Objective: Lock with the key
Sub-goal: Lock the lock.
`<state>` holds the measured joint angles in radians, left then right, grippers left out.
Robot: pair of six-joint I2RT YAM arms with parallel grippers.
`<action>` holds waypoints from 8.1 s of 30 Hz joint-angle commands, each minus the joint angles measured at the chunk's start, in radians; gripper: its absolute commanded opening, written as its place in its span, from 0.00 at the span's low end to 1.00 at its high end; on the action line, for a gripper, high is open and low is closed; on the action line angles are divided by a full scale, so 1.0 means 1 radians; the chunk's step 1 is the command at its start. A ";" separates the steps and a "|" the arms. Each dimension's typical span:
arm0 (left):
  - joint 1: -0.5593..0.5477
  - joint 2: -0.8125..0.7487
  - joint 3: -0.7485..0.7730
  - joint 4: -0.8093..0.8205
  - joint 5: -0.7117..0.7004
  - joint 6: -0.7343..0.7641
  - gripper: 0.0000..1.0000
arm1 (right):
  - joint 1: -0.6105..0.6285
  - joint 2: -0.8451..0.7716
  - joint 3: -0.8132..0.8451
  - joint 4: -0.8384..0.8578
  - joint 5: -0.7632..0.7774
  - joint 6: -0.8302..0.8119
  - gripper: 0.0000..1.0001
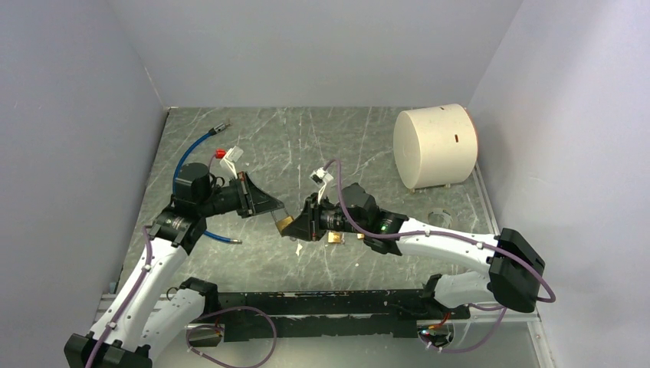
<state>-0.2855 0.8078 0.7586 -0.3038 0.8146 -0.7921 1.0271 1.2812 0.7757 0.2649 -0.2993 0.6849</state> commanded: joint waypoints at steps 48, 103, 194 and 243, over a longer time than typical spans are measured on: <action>0.000 0.164 0.220 -0.327 0.396 0.560 0.25 | -0.153 0.007 -0.048 0.394 -0.499 0.206 0.00; 0.002 0.213 0.326 -0.501 0.346 0.758 0.28 | -0.157 0.031 -0.035 0.401 -0.568 0.218 0.00; -0.133 0.063 -0.068 -0.022 0.224 0.299 0.03 | -0.255 0.002 0.013 0.420 -0.388 0.334 0.00; -0.208 -0.012 -0.229 0.237 0.180 0.040 0.02 | -0.299 0.154 0.087 0.282 -0.302 0.299 0.00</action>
<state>-0.4007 0.8124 0.5526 -0.0643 0.7334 -0.6300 0.7673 1.3983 0.7319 0.3614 -0.8246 1.0130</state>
